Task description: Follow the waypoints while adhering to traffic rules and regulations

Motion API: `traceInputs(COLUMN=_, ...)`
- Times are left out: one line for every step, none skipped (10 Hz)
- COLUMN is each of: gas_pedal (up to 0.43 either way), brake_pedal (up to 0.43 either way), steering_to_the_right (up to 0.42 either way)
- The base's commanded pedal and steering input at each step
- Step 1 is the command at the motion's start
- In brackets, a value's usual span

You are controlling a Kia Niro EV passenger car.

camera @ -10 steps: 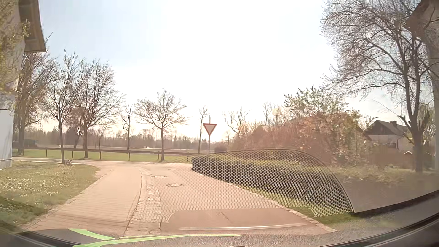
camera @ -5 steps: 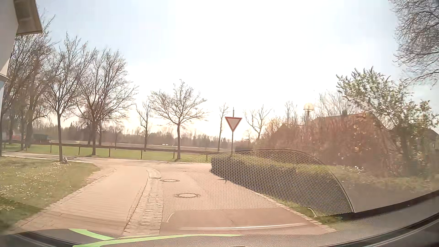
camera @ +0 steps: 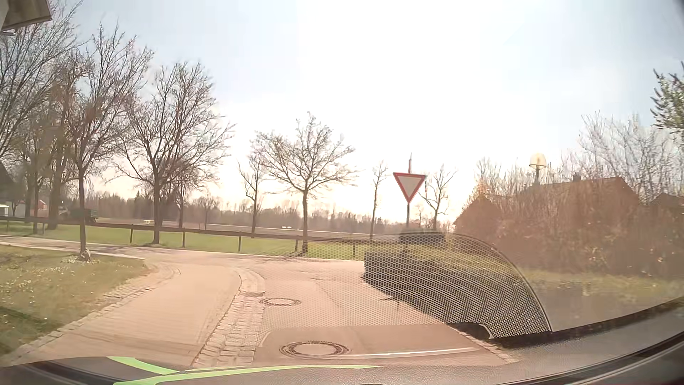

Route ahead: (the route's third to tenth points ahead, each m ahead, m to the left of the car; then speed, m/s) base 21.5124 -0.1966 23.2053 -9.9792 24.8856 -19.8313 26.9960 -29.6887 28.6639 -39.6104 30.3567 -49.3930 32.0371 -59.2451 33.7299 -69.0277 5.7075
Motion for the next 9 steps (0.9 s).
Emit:
traceInputs(gas_pedal=0.000, brake_pedal=0.000, steering_to_the_right=-0.094)
traceInputs(gas_pedal=0.000, brake_pedal=0.000, steering_to_the_right=-0.088)
traceInputs(gas_pedal=0.000, brake_pedal=0.000, steering_to_the_right=-0.081)
traceInputs(gas_pedal=0.000, brake_pedal=0.006, steering_to_the_right=-0.074)
traceInputs(gas_pedal=0.000, brake_pedal=0.110, steering_to_the_right=-0.068)
traceInputs(gas_pedal=0.000, brake_pedal=0.122, steering_to_the_right=-0.068)
traceInputs(gas_pedal=0.000, brake_pedal=0.128, steering_to_the_right=-0.061)
traceInputs(gas_pedal=0.000, brake_pedal=0.128, steering_to_the_right=-0.050)
traceInputs(gas_pedal=0.000, brake_pedal=0.134, steering_to_the_right=-0.051)
